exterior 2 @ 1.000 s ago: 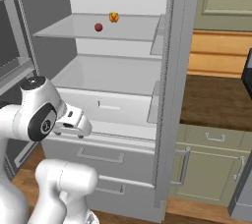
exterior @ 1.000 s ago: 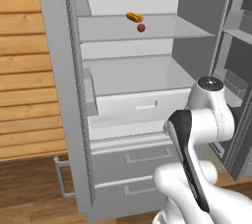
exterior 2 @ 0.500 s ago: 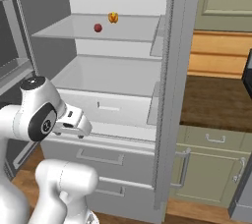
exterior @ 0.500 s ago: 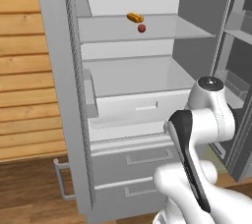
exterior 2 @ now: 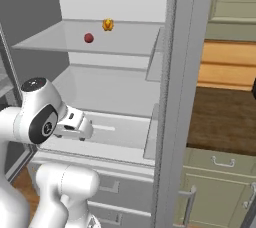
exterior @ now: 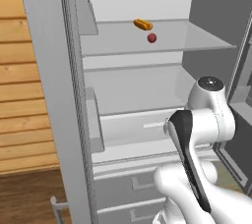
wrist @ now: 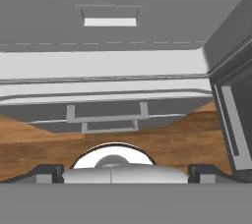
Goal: Take the strawberry from the fridge and place it on top of the pancake, located on the dining counter.
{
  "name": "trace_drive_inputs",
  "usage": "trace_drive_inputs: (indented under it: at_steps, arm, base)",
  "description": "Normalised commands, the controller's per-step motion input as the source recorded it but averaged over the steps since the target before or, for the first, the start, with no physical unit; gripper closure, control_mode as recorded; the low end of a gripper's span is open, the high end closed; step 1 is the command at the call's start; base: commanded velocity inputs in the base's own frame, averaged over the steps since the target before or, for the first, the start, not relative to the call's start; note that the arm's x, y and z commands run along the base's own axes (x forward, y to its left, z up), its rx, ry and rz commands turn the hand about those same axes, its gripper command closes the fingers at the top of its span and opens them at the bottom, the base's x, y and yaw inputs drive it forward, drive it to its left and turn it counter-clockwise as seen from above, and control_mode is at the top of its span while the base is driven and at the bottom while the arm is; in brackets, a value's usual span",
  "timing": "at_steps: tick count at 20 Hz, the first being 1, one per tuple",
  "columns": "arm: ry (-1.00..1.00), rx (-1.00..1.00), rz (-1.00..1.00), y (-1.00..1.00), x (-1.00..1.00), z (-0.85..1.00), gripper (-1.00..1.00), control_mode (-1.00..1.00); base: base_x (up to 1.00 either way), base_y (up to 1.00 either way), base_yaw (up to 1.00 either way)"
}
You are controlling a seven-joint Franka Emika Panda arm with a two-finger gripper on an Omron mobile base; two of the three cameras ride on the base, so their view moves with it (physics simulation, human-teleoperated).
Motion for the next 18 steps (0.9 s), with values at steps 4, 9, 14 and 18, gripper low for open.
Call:
trace_drive_inputs:
  at_steps: [4,9,14,18]
  arm:
    - [0.00,0.00,0.00,0.00,0.00,0.00,-1.00,1.00]
    - [0.00,0.00,0.00,0.00,0.00,0.00,-1.00,1.00]
    - [0.00,0.00,0.00,0.00,0.00,0.00,-1.00,1.00]
    - [0.00,0.00,0.00,0.00,0.00,0.00,-1.00,1.00]
  base:
    - [0.55,0.16,0.00]
    - [0.36,0.25,0.00]
    - [0.43,0.26,0.00]
    - [0.30,0.15,0.01]
